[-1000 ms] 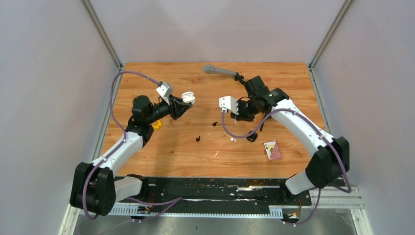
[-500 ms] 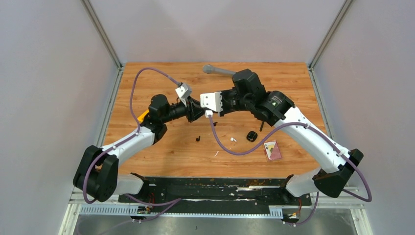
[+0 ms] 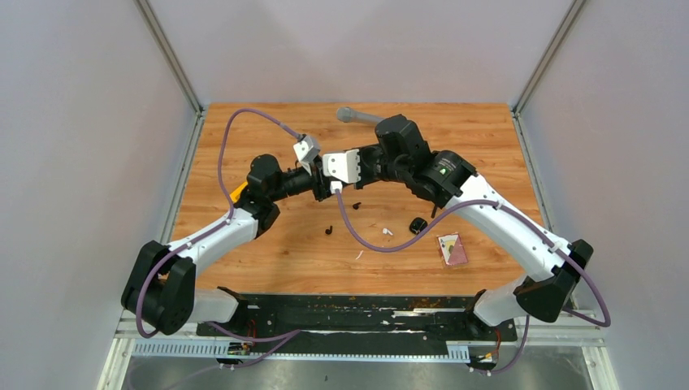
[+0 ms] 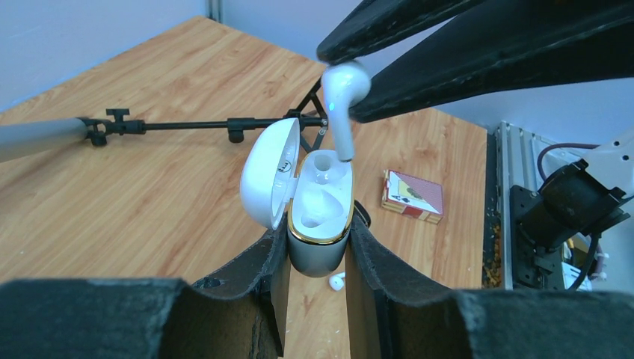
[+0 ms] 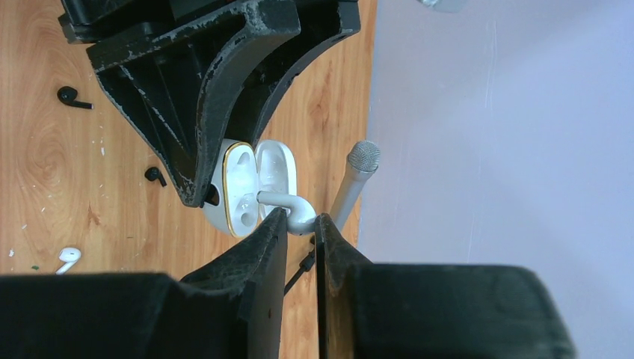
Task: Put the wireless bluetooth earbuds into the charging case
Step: Place the earbud in the charging case.
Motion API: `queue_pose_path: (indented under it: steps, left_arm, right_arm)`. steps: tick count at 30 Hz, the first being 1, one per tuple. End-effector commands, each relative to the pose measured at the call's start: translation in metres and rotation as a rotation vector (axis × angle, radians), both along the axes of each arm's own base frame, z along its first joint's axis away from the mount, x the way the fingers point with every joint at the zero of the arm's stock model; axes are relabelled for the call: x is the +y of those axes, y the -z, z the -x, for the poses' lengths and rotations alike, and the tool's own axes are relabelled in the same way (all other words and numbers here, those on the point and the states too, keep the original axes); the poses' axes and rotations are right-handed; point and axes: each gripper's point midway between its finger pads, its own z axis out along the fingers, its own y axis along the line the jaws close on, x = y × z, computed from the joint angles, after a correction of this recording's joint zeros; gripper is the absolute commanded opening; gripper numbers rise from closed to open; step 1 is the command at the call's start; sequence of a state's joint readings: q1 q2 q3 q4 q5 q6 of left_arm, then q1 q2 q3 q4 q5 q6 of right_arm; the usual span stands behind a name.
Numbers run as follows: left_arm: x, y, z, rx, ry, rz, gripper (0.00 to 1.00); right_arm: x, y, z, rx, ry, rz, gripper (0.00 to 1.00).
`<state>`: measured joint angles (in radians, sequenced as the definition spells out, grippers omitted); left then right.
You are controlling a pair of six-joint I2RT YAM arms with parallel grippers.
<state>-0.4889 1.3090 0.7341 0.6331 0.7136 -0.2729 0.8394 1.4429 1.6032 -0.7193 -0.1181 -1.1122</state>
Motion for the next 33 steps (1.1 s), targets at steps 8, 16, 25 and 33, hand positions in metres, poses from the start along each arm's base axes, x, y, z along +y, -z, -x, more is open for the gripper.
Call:
queue_pose_path:
  steps: [8, 16, 25, 33]
  left_arm:
    - [-0.005, -0.036, 0.008, -0.1, 0.044, 0.055, 0.01]
    - [-0.005, -0.04, 0.007, -0.087, 0.036, 0.07, 0.01]
    - [-0.005, -0.046, 0.006, -0.081, 0.023, 0.086, 0.01]
    - [-0.003, -0.048, 0.005, -0.076, 0.009, 0.094, 0.01]
  right_arm:
    - [0.012, -0.015, 0.0, -0.025, -0.014, -0.042, 0.03]
    - [0.02, -0.01, 0.002, -0.028, -0.014, -0.05, 0.03]
    - [0.024, -0.006, -0.002, -0.057, -0.009, -0.036, 0.03]
    - [0.022, 0.006, -0.002, -0.063, -0.009, -0.001, 0.03]
